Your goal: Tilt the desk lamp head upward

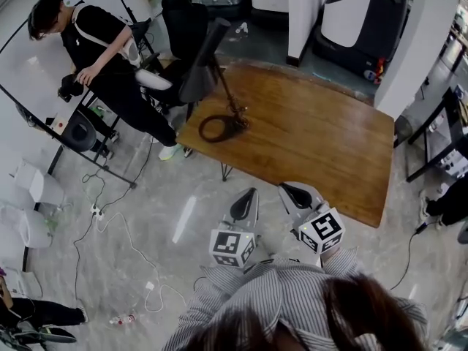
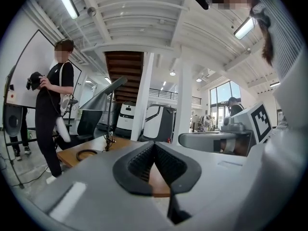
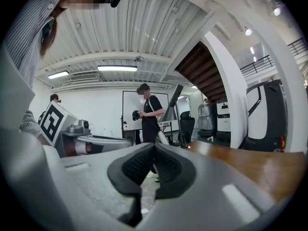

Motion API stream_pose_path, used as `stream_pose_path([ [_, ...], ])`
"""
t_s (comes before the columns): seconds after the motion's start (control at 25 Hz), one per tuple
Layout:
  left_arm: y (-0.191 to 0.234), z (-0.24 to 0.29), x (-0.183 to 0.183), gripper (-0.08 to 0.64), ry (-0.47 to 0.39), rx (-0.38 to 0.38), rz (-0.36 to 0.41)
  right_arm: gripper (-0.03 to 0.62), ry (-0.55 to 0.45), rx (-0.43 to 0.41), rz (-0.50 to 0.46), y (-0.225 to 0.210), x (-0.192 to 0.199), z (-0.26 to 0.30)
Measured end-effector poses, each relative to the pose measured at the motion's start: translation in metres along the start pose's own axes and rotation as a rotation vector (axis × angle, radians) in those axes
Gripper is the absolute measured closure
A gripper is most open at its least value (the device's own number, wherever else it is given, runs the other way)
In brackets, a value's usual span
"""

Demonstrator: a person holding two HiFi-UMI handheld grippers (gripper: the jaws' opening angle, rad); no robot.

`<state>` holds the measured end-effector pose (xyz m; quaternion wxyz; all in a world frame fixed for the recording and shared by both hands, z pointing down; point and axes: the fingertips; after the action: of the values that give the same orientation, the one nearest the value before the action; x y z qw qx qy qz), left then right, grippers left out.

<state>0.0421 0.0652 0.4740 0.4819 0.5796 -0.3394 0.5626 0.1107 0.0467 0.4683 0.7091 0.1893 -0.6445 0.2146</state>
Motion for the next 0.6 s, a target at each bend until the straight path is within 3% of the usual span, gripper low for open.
stream_pose_path([
  [0.28,0.06,0.043,-0.016,0.56,-0.012,-0.031,0.012,0.592,-0.008,0.004,-0.012,-0.028,-0.007,0.055],
  [0.6,0.136,0.113,-0.047,0.56,-0.004,0.017,0.011,0.592,-0.05,0.057,-0.051,-0.07,-0.041,0.15],
])
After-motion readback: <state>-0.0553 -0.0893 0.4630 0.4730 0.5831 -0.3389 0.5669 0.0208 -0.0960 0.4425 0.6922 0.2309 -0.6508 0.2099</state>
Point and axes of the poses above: the fingertips, and each gripper's own axes: z forward along the fingers, y to its left, x out of its underside, and after that the axes turned 3 degrees about -z, right-handed
